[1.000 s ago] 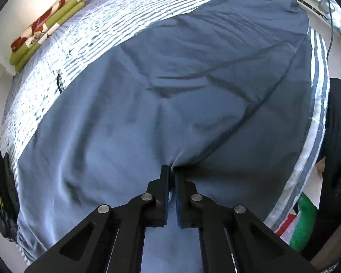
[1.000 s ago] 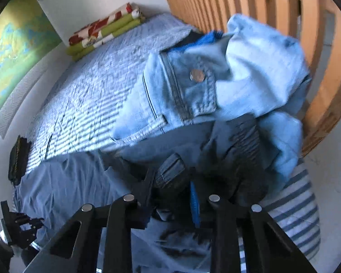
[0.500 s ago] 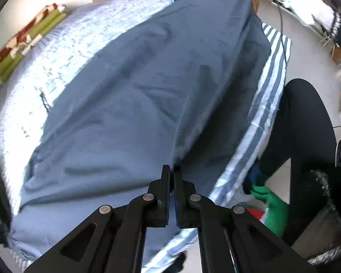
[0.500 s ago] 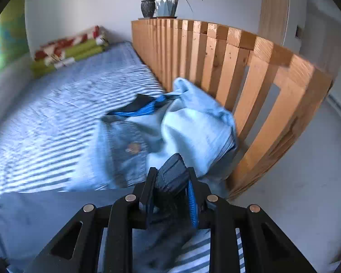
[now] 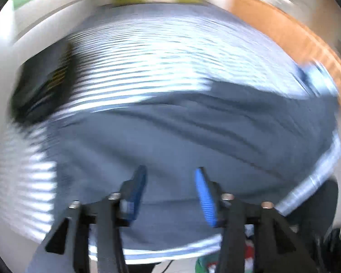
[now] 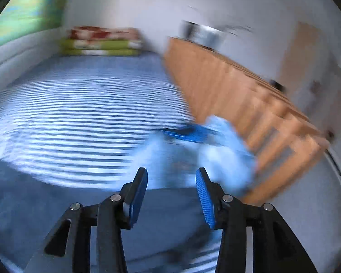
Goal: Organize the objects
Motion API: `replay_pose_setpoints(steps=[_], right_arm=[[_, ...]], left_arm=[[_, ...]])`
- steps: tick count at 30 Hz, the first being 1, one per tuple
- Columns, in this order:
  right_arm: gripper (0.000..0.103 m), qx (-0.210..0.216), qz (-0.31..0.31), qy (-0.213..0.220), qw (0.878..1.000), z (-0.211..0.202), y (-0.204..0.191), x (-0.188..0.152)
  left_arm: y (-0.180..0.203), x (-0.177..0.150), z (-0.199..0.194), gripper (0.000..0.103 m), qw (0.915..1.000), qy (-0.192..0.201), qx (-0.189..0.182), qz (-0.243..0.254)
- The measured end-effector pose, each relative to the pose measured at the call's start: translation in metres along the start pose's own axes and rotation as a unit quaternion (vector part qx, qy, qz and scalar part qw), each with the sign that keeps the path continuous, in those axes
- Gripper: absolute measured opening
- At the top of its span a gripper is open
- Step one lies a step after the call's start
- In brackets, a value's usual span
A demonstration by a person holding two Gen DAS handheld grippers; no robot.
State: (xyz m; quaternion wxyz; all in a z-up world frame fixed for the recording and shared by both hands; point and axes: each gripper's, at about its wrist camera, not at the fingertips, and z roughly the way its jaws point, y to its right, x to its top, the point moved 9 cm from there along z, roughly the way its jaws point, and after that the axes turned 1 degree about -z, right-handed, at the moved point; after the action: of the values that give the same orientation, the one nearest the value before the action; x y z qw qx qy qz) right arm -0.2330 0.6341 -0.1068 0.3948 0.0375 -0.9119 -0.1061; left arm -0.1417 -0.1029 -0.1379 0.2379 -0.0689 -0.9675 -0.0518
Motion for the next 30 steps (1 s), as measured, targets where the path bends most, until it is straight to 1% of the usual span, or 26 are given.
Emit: replay_pose_setpoints(steps=[1, 2, 3, 4, 5, 6, 7, 8, 10, 11, 12, 13, 15, 18, 21, 23, 25, 29, 30], right_arm=[[0.041, 0.032, -0.011, -0.001, 0.999, -0.007, -0.023, -0.001], [0.041, 0.076, -0.026, -0.002, 0.997, -0.016, -0.057, -0.005], [0.041, 0.125, -0.046, -0.006, 0.991, -0.026, -0.095, -0.013], [0.041, 0.161, -0.067, -0.014, 0.985, -0.032, -0.127, -0.021], [0.041, 0.179, -0.083, -0.018, 0.98, -0.036, -0.148, -0.028], [0.041, 0.208, -0.113, -0.023, 0.971, -0.044, -0.184, -0.04], [0.041, 0.228, -0.137, -0.03, 0.964, -0.049, -0.209, -0.05], [0.041, 0.248, -0.164, -0.037, 0.954, -0.054, -0.236, -0.064], [0.042, 0.282, -0.224, -0.049, 0.932, -0.065, -0.292, -0.093], [0.042, 0.287, -0.241, -0.051, 0.926, -0.069, -0.307, -0.102], [0.043, 0.294, -0.268, -0.053, 0.916, -0.072, -0.33, -0.116], [0.043, 0.298, -0.28, -0.056, 0.911, -0.076, -0.341, -0.126], [0.044, 0.318, -0.302, -0.074, 0.896, -0.08, -0.372, -0.145], [0.046, 0.326, -0.331, -0.087, 0.881, -0.077, -0.399, -0.162], [0.047, 0.327, -0.352, -0.099, 0.871, -0.066, -0.421, -0.169], [0.047, 0.318, -0.359, -0.104, 0.871, -0.054, -0.427, -0.171], [0.047, 0.304, -0.362, -0.113, 0.874, -0.044, -0.432, -0.174], [0.047, 0.304, -0.36, -0.122, 0.874, -0.037, -0.434, -0.175], [0.044, 0.306, -0.357, -0.125, 0.874, -0.037, -0.434, -0.174]], left_arm=[[-0.029, 0.003, -0.002, 0.061, 0.9994, 0.004, 0.016, -0.03], [-0.058, 0.005, -0.003, 0.062, 0.998, 0.007, 0.031, -0.055], [-0.089, 0.007, -0.004, 0.067, 0.9953, 0.008, 0.046, -0.085], [-0.115, 0.008, -0.004, 0.073, 0.9919, 0.01, 0.048, -0.117], [-0.134, 0.009, -0.004, 0.074, 0.9887, 0.012, 0.042, -0.143], [-0.154, 0.011, -0.003, 0.074, 0.9842, 0.015, 0.035, -0.173], [-0.167, 0.012, -0.003, 0.075, 0.982, 0.016, 0.03, -0.186], [-0.176, 0.014, 0.0, 0.075, 0.9817, 0.014, 0.026, -0.188], [-0.181, 0.014, 0.007, 0.075, 0.984, 0.008, 0.023, -0.177], [-0.176, 0.014, 0.014, 0.075, 0.9856, 0.004, 0.018, -0.168], [-0.173, 0.016, 0.023, 0.075, 0.9869, -0.002, 0.013, -0.161], [-0.163, 0.016, 0.03, 0.075, 0.988, -0.007, 0.009, -0.154], [-0.156, 0.016, 0.043, 0.075, 0.9891, -0.013, 0.006, -0.146], [-0.15, 0.014, 0.056, 0.075, 0.9904, -0.014, -0.003, -0.137], [-0.149, 0.015, 0.067, 0.074, 0.9928, -0.013, 0.002, -0.119], [-0.147, 0.015, 0.071, 0.061, 0.994, -0.014, 0.004, -0.109], [-0.144, 0.016, 0.072, 0.055, 0.9952, -0.014, 0.01, -0.097], [-0.135, 0.023, 0.064, 0.051, 0.9979, -0.004, 0.017, -0.062], [-0.134, 0.026, 0.06, 0.051, 0.9981, -0.002, 0.021, -0.057]])
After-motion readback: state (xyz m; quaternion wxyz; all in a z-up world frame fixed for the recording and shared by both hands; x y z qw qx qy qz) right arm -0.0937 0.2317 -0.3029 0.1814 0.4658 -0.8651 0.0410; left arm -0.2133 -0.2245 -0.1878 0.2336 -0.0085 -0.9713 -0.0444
